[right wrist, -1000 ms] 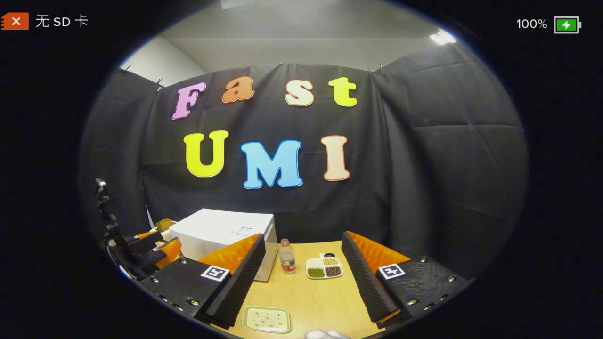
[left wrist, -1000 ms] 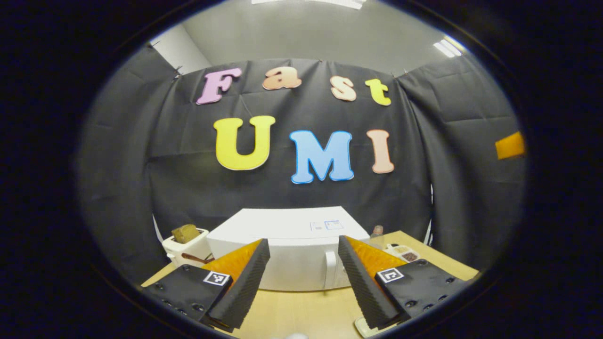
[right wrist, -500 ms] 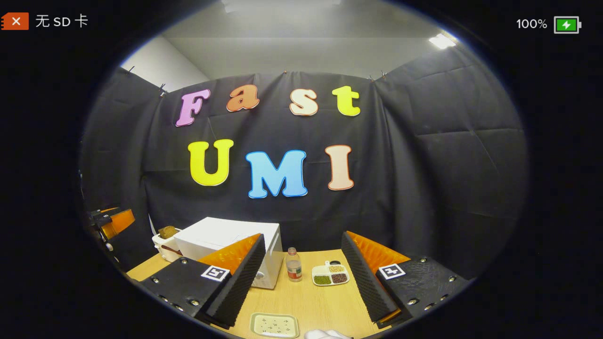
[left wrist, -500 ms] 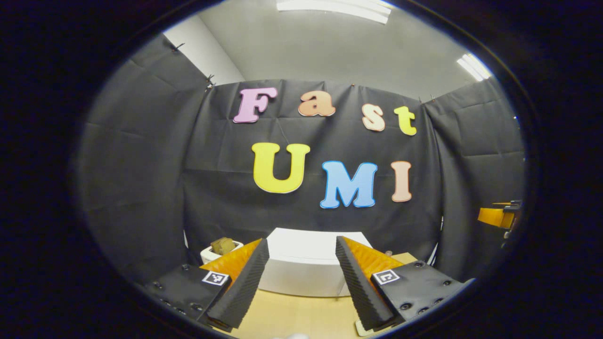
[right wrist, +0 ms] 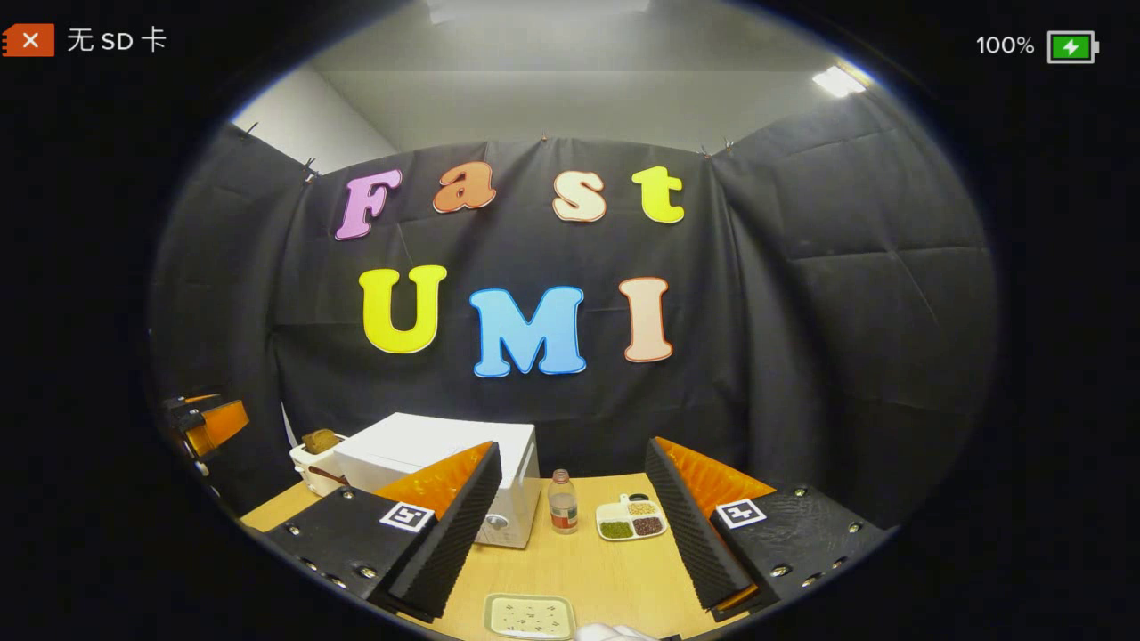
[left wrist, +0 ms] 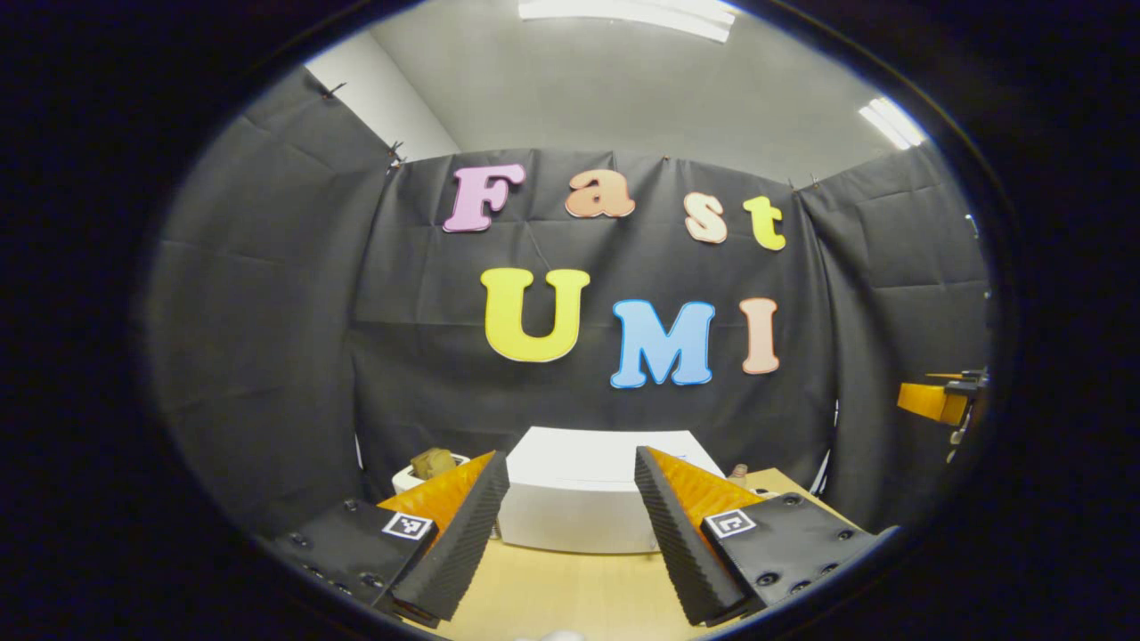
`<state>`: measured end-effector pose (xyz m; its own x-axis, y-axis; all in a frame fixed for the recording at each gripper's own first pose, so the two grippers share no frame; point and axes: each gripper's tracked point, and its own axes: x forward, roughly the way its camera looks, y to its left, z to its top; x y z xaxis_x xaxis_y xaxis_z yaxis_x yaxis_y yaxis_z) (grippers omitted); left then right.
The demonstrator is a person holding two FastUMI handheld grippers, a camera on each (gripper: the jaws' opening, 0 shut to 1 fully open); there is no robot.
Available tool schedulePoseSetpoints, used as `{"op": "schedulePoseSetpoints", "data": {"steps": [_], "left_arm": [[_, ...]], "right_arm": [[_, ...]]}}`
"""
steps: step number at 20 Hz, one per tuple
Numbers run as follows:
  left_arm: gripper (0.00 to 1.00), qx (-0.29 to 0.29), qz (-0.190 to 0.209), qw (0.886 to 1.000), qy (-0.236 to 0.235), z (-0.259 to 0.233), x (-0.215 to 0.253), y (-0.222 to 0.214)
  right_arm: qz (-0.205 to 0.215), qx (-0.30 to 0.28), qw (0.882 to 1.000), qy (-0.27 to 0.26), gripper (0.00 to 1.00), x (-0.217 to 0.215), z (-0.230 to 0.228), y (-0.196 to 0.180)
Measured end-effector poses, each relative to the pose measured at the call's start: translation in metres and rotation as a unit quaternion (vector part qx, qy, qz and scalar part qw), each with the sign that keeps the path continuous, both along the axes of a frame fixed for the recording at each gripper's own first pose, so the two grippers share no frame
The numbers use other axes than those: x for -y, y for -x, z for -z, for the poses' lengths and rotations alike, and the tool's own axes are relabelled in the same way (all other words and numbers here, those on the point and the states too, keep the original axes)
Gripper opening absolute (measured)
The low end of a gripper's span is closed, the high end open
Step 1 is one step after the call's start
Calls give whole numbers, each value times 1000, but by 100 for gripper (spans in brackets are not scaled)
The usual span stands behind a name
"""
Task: Open the microwave oven with the left hand, put the food in, and close the microwave oven.
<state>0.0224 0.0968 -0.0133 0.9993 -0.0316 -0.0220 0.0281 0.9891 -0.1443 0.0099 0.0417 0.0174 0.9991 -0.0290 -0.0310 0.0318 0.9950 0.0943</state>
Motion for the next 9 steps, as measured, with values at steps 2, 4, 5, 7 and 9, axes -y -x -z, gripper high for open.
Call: {"op": "schedulePoseSetpoints", "data": {"steps": [2, 4, 5, 7, 9], "left_arm": [[94, 3, -1, 1000, -2, -3, -2, 2], [94, 7, -2, 1000, -3, -4, -4, 5], [94, 9, -1, 1000, -1, -7, -3, 8], [94, 11, -2, 1000, 1, -10, -5, 10], [94, 13, -3, 1000, 0, -12, -6, 14]], "right_arm": [[3, 1, 1000, 3, 99, 1, -1, 1], [1, 2, 1000, 3, 99, -1, -2, 2], [0, 1, 1000, 1, 99, 0, -1, 4], [4, 1, 1000, 0, 99, 2, 0, 5], [3, 1, 1000, 2, 99, 0, 1, 6]]}}
